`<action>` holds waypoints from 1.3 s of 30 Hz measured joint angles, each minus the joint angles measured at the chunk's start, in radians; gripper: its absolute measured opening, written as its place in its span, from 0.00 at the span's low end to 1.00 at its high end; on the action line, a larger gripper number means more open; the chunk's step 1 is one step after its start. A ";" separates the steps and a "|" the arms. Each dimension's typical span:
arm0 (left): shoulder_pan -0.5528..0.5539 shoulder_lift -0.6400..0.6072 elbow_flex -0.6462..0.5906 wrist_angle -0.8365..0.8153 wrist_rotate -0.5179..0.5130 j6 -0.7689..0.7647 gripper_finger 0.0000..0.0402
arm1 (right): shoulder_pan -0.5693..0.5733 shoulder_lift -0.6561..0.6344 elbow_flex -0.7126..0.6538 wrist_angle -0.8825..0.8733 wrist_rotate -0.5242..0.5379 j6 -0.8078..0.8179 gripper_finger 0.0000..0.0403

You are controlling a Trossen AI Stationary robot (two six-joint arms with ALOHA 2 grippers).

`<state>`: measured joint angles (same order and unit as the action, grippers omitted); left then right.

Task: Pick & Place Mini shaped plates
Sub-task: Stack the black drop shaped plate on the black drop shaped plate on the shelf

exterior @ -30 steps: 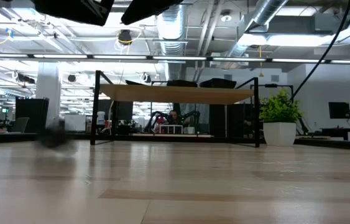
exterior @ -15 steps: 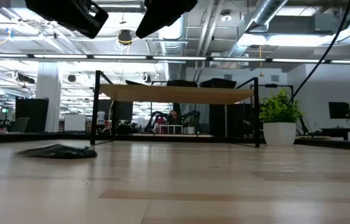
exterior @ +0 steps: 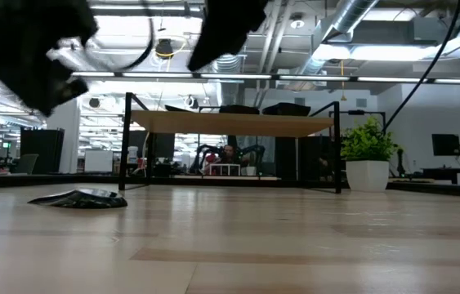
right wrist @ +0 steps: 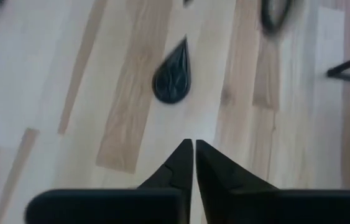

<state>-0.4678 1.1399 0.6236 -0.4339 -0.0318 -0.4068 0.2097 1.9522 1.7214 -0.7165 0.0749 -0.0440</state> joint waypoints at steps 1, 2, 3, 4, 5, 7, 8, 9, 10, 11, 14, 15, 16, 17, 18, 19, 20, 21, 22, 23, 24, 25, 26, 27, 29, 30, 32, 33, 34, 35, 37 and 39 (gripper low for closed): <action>-0.015 0.000 -0.017 0.000 0.008 -0.036 0.22 | 0.002 0.000 -0.009 -0.002 0.000 -0.004 0.05; -0.029 0.000 -0.030 0.001 0.012 -0.065 0.24 | 0.007 0.000 -0.020 0.005 0.000 -0.007 0.07; -0.042 0.000 -0.042 0.005 0.018 -0.086 0.27 | 0.009 0.000 -0.033 0.019 0.000 -0.008 0.09; -0.055 0.000 -0.054 0.009 0.018 -0.098 0.30 | 0.012 0.000 -0.046 0.033 0.000 -0.008 0.11; -0.066 0.000 -0.063 0.013 0.017 -0.099 0.32 | 0.013 0.000 -0.060 0.045 0.000 -0.008 0.13; -0.084 0.000 -0.079 0.038 -0.001 -0.099 0.38 | 0.016 0.000 -0.077 0.056 -0.010 -0.024 0.18; -0.090 0.000 -0.087 0.060 -0.021 -0.091 0.41 | 0.019 -0.001 -0.087 0.063 -0.020 -0.040 0.20; -0.093 0.000 -0.096 0.084 -0.042 -0.074 0.43 | 0.019 -0.003 -0.102 0.075 -0.025 -0.054 0.22; -0.095 0.000 -0.103 0.112 -0.069 -0.052 0.46 | 0.019 -0.004 -0.118 0.087 -0.027 -0.066 0.24; -0.096 0.000 -0.108 0.143 -0.099 -0.029 0.48 | 0.017 -0.004 -0.135 0.099 -0.027 -0.071 0.26; -0.086 0.005 -0.122 0.227 -0.161 0.034 0.54 | 0.012 -0.003 -0.169 0.102 -0.026 -0.086 0.31; -0.078 0.009 -0.127 0.240 -0.168 0.043 0.56 | 0.012 -0.004 -0.182 0.115 -0.026 -0.088 0.32; -0.069 0.017 -0.130 0.243 -0.173 0.048 0.57 | 0.011 -0.005 -0.197 0.129 -0.026 -0.089 0.33; -0.056 0.034 -0.133 0.254 -0.173 0.049 0.58 | 0.011 -0.005 -0.212 0.131 -0.026 -0.089 0.33; -0.044 0.055 -0.134 0.270 -0.173 0.050 0.59 | 0.011 -0.004 -0.224 0.123 -0.026 -0.089 0.34; -0.031 0.078 -0.134 0.291 -0.174 0.050 0.59 | 0.011 -0.003 -0.235 0.117 -0.026 -0.089 0.34; -0.018 0.105 -0.134 0.319 -0.173 0.050 0.60 | 0.011 -0.003 -0.245 0.124 -0.025 -0.090 0.35; -0.008 0.136 -0.134 0.353 -0.167 0.050 0.60 | 0.012 -0.004 -0.256 0.133 -0.026 -0.092 0.35; 0.002 0.166 -0.134 0.380 -0.151 0.050 0.60 | 0.012 -0.005 -0.269 0.133 -0.026 -0.094 0.35; 0.007 0.194 -0.134 0.403 -0.138 0.049 0.60 | 0.013 -0.011 -0.283 0.127 -0.026 -0.094 0.35; 0.011 0.218 -0.131 0.420 -0.123 0.041 0.60 | 0.013 -0.016 -0.295 0.120 -0.029 -0.094 0.35; 0.011 0.241 -0.126 0.425 -0.115 0.033 0.60 | 0.013 -0.023 -0.304 0.125 -0.030 -0.097 0.35; 0.011 0.260 -0.121 0.427 -0.110 0.026 0.60 | 0.013 -0.035 -0.314 0.130 -0.030 -0.098 0.34; 0.011 0.274 -0.117 0.427 -0.099 0.016 0.60 | 0.013 -0.052 -0.328 0.129 -0.030 -0.105 0.34; 0.003 0.297 -0.110 0.430 -0.096 -0.003 0.60 | 0.012 -0.091 -0.361 0.158 -0.026 -0.117 0.33; 0.001 0.300 -0.110 0.432 -0.096 -0.007 0.60 | 0.010 -0.109 -0.380 0.161 -0.025 -0.120 0.32; -0.002 0.314 -0.108 0.436 -0.098 -0.009 0.60 | 0.002 -0.147 -0.421 0.182 -0.025 -0.123 0.31; -0.002 0.320 -0.108 0.432 -0.099 -0.009 0.60 | -0.004 -0.169 -0.442 0.196 -0.024 -0.123 0.30; -0.002 0.327 -0.108 0.431 -0.104 -0.010 0.60 | -0.008 -0.190 -0.458 0.206 -0.023 -0.123 0.29; -0.002 0.336 -0.108 0.433 -0.110 -0.010 0.60 | -0.011 -0.214 -0.474 0.217 -0.023 -0.123 0.29; -0.002 0.354 -0.107 0.436 -0.120 -0.012 0.60 | -0.019 -0.255 -0.507 0.237 -0.023 -0.123 0.28; -0.003 0.373 -0.106 0.443 -0.128 -0.012 0.60 | -0.023 -0.288 -0.533 0.244 -0.023 -0.123 0.28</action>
<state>-0.4706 1.5128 0.5179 0.0087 -0.1598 -0.4190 0.1864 1.6641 1.1887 -0.4728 0.0520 -0.1671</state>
